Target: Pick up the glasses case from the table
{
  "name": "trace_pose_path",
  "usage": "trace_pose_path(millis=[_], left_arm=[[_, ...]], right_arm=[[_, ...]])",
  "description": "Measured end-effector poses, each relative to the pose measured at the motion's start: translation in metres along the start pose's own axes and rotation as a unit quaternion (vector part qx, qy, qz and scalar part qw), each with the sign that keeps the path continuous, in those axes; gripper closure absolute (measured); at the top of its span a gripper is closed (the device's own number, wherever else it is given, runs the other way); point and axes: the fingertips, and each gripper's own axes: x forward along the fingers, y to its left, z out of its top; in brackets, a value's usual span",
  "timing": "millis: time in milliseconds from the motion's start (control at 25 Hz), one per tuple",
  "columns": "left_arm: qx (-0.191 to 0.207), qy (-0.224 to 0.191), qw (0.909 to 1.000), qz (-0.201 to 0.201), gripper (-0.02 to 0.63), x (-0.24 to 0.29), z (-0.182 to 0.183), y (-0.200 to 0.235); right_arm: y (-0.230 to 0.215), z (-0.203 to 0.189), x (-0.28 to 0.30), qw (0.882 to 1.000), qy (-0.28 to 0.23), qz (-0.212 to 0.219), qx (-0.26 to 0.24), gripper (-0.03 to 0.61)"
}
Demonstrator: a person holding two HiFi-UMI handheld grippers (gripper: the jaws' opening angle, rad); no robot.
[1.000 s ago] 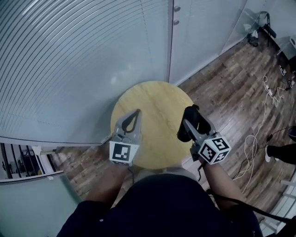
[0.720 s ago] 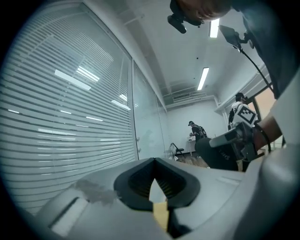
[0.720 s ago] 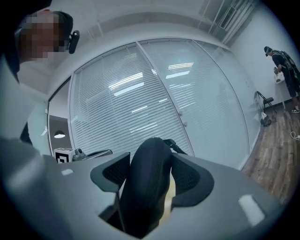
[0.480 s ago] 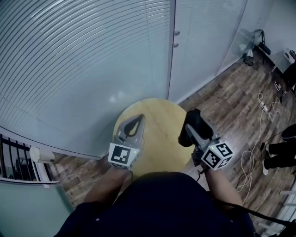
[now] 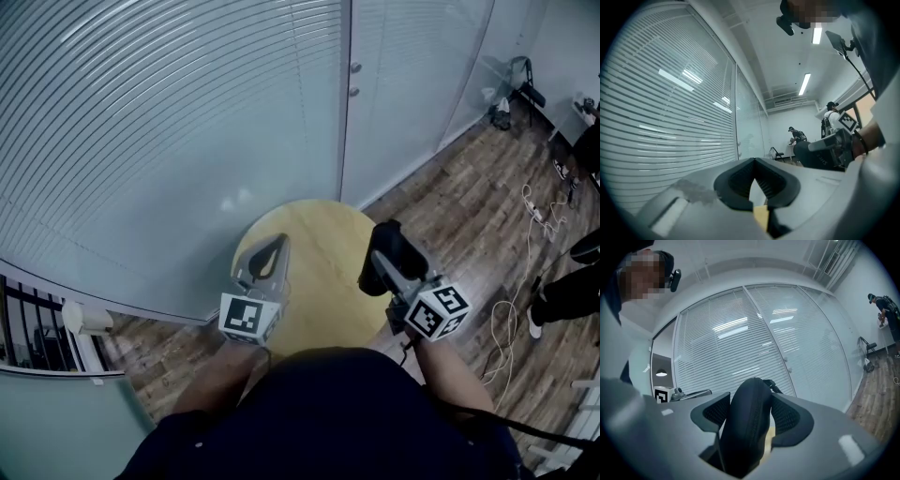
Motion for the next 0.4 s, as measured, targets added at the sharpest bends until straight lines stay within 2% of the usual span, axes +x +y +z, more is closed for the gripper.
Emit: trace_pose_path(millis=[400], left_arm=[[0.017, -0.014, 0.9997, -0.009, 0.611, 0.000, 0.022, -0.008]], right_arm=[[-0.005, 0.009, -0.011, 1.000, -0.007, -0.004, 0.002, 0.293]])
